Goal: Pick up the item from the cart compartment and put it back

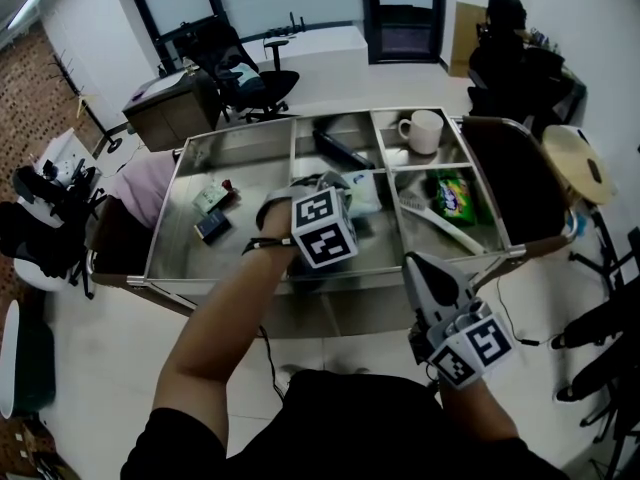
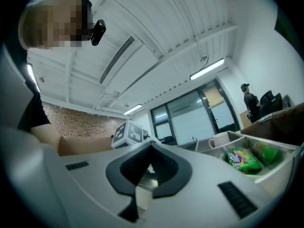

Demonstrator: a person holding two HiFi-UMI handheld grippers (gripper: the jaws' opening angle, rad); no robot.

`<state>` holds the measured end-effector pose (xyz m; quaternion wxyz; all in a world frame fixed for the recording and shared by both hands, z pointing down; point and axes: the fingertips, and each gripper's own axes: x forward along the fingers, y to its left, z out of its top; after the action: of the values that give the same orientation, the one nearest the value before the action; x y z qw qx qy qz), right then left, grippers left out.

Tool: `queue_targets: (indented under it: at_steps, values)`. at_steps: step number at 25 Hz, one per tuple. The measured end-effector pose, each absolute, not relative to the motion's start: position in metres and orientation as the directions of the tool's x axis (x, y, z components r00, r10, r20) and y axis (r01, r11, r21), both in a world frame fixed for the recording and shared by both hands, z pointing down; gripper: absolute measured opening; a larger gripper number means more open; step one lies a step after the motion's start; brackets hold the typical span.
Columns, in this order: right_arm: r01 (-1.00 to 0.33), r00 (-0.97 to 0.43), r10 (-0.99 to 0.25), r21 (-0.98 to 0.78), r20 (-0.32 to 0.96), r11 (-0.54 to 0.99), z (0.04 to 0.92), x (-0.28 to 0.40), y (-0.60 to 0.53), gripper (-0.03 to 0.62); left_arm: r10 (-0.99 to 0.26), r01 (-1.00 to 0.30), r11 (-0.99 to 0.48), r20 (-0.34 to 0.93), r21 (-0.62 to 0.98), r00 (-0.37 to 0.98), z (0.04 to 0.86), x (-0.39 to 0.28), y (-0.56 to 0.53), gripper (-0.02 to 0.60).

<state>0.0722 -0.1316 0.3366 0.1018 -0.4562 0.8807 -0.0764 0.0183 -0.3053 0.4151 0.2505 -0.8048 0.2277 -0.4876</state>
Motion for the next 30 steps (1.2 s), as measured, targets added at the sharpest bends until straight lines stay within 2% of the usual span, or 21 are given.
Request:
queue_targets:
  at_steps: [2,3,4,5,11,20,22,23,24,30]
  values:
    - [-0.789,-0.562,-0.82,-0.227,-0.108,0.571,0.337,0.072,-0.132,0.017,-0.59,-0.109,-0.786,0.688,-0.608,0.422,0.419,0.019,-0.303,0.01]
    - [-0.789,-0.563,-0.819,-0.226,-0.109,0.572,0.337,0.072,-0.133,0.017,-0.581,-0.107,-0.794,0.695,-0.599,0.424,0.42,0.019,-0.302,0.05]
    - [-0.788,-0.564,-0.818,-0.226,-0.109,0.573,0.337,0.071,-0.133,0.017,-0.575,-0.107,-0.798,0.698,-0.593,0.427,0.421,0.019,-0.301,0.149]
    - [-0.787,-0.565,-0.818,-0.225,-0.109,0.574,0.337,0.071,-0.133,0.017,-0.577,-0.111,-0.797,0.693,-0.594,0.432,0.419,0.02,-0.302,0.22]
    - [-0.785,-0.572,-0.814,-0.219,-0.104,0.58,0.338,0.069,-0.133,0.017,-0.628,-0.173,-0.754,0.618,-0.633,0.474,0.398,0.018,-0.305,0.222]
    - [-0.78,-0.583,-0.806,-0.208,-0.102,0.59,0.337,0.063,-0.134,0.017,-0.613,-0.196,-0.771,0.622,-0.606,0.487,0.399,0.014,-0.303,0.222]
    - [-0.779,-0.583,-0.806,-0.209,-0.105,0.591,0.337,0.063,-0.134,0.017,-0.613,-0.214,-0.773,0.615,-0.597,0.496,0.398,0.013,-0.303,0.214]
    - [-0.779,-0.583,-0.805,-0.209,-0.105,0.591,0.336,0.063,-0.134,0.017,-0.614,-0.232,-0.774,0.611,-0.589,0.499,0.396,0.012,-0.302,0.157]
    - [-0.779,-0.584,-0.805,-0.208,-0.106,0.592,0.336,0.062,-0.133,0.017,-0.611,-0.252,-0.78,0.611,-0.573,0.503,0.394,0.012,-0.301,0.0]
    - [-0.773,-0.595,-0.797,-0.197,-0.105,0.603,0.335,0.056,-0.133,0.017,-0.589,-0.328,-0.806,0.62,-0.492,0.518,0.394,0.006,-0.299,0.0]
